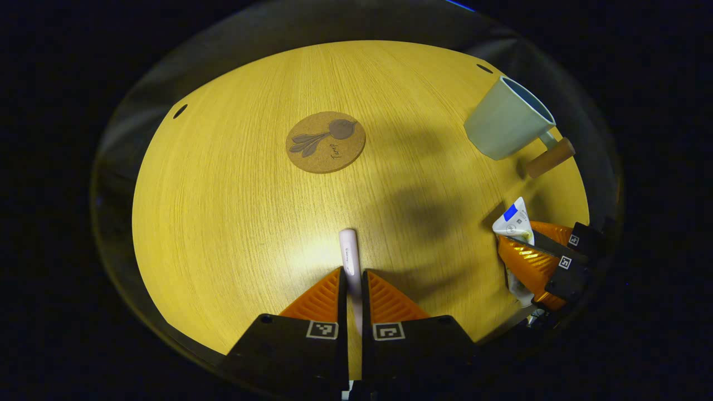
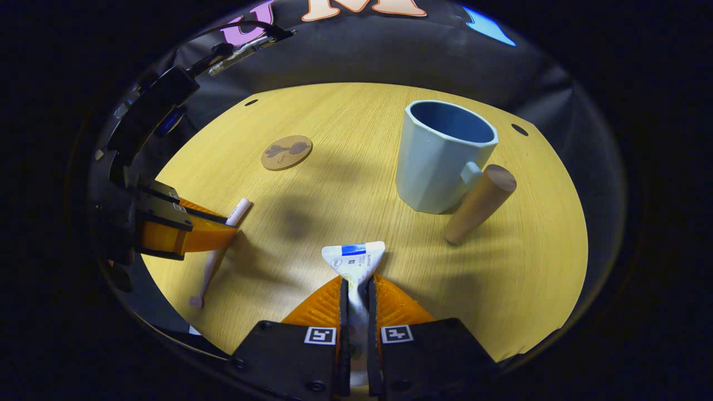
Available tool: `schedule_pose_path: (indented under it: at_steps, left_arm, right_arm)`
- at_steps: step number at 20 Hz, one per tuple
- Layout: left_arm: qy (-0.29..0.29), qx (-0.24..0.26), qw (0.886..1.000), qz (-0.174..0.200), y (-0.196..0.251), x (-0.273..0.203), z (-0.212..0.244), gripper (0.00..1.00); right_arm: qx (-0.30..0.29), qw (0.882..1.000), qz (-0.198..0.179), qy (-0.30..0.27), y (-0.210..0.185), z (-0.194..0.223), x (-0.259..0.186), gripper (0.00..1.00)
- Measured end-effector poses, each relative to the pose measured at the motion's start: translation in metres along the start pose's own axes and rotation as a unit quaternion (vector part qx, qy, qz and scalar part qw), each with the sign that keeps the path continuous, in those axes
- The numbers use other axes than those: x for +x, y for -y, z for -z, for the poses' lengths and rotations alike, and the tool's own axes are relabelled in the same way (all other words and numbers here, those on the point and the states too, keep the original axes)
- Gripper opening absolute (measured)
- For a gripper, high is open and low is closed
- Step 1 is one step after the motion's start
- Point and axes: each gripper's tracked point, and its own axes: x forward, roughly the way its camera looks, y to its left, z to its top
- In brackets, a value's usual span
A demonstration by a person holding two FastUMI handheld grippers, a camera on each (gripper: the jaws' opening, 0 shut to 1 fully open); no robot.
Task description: Put the toothbrush and toothpaste on the desktop into the cup, then pick up the cup and place it on the coaster on the desktop.
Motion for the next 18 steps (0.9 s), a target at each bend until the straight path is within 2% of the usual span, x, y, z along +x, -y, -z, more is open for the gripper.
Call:
schedule_pose_path:
  at_steps: [3,4,5,10,11,12,15,18]
  left_arm:
    - [0.011,0.0,1.0,0.008,0.001,-0.001,0.001,0.02]
    - [0.018,0.0,1.0,0.011,0.0,-0.002,0.001,0.0]
    - [0.023,0.0,1.0,0.012,0.001,-0.001,0.001,0.0]
    - [0.068,-0.022,0.997,0.014,0.001,-0.002,-0.002,0.0]
    - [0.075,-0.026,0.997,0.016,0.0,-0.002,-0.001,0.0]
    - [0.08,-0.028,0.996,0.015,-0.001,-0.003,-0.001,0.0]
    - [0.085,-0.035,0.996,0.022,0.002,-0.005,-0.001,0.0]
    - [0.125,-0.046,0.991,0.022,-0.008,-0.007,-0.009,0.0]
  right_arm:
    - [-0.001,1.0,0.001,0.001,0.0,-0.001,0.0,0.15]
    - [-0.002,1.0,0.001,0.001,0.0,0.0,0.0,0.12]
    - [-0.003,1.0,0.0,0.001,0.0,-0.001,0.0,0.15]
    - [-0.003,1.0,-0.002,0.002,-0.001,0.0,0.0,0.15]
    - [0.0,1.0,-0.004,0.001,-0.001,-0.001,0.0,0.11]
    - [0.002,1.0,-0.008,0.002,-0.001,-0.001,0.0,0.14]
    - [0.025,0.999,-0.038,-0.004,-0.006,0.0,-0.001,0.14]
    - [0.039,0.997,-0.058,0.025,-0.007,-0.016,-0.007,0.14]
